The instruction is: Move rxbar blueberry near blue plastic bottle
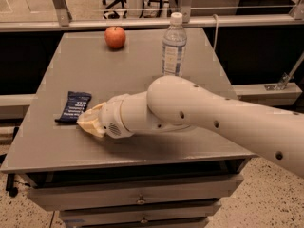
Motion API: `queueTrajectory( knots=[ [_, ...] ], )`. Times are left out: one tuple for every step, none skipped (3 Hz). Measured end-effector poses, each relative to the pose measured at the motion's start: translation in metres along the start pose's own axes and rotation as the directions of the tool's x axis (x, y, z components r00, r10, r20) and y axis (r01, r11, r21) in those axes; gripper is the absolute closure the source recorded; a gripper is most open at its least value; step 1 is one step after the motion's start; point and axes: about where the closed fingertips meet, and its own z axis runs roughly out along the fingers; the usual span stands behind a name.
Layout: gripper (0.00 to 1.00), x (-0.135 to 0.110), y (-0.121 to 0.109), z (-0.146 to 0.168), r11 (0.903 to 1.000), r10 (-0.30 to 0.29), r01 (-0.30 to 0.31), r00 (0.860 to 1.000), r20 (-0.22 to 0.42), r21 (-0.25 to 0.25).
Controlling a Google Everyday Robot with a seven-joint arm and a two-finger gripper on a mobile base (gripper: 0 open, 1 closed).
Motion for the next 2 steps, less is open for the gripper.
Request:
queueTrajectory(
  knots=[
    [0.62, -0.0016, 0.0017, 0.0003, 1.0000, -0.005, 0.005, 1.000, -0.001, -0.001],
    [0.40, -0.0083, -0.0016, -0.0031, 0.9989, -0.046, 0.046, 0.999, -0.008, 0.004]
  ],
)
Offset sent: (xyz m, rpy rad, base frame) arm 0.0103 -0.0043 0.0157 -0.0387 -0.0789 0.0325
